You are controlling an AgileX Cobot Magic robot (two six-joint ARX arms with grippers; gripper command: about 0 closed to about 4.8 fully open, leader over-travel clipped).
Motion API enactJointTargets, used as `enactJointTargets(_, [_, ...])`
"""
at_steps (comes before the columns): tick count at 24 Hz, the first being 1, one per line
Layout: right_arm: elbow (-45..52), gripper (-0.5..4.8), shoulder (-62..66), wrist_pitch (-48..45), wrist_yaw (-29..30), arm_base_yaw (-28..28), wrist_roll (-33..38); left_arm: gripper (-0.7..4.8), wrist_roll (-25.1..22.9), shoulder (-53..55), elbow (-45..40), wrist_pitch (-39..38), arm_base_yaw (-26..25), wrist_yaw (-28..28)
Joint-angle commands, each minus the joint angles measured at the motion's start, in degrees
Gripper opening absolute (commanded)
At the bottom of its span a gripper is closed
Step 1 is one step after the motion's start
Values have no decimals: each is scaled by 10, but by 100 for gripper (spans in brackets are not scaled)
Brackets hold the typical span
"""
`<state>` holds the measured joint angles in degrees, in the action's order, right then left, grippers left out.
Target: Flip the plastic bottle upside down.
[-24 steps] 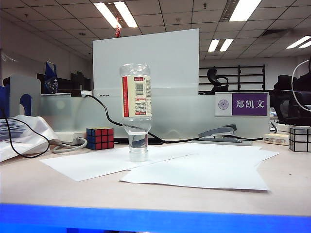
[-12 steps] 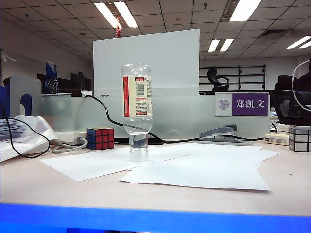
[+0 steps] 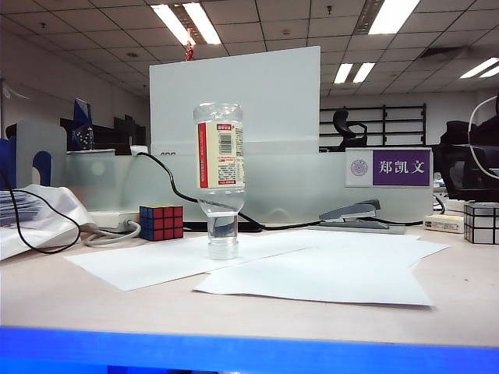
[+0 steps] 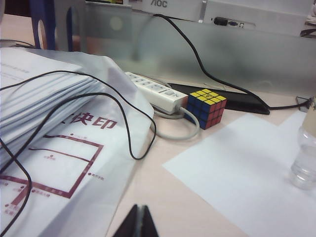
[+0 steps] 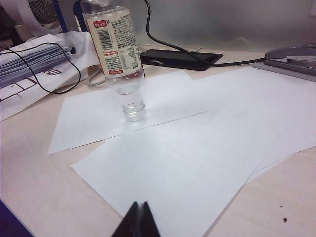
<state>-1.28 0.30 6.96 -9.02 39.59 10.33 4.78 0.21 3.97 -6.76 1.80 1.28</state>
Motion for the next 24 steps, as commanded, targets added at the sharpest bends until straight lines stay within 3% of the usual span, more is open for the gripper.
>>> enactJointTargets(1, [-2,-5,0,-7,0,0,2,-5,9,-1,-14,36,-1,0])
enactJointTargets(24, [-2,-5,0,-7,0,0,2,-5,17,-1,-34,52,-1,2])
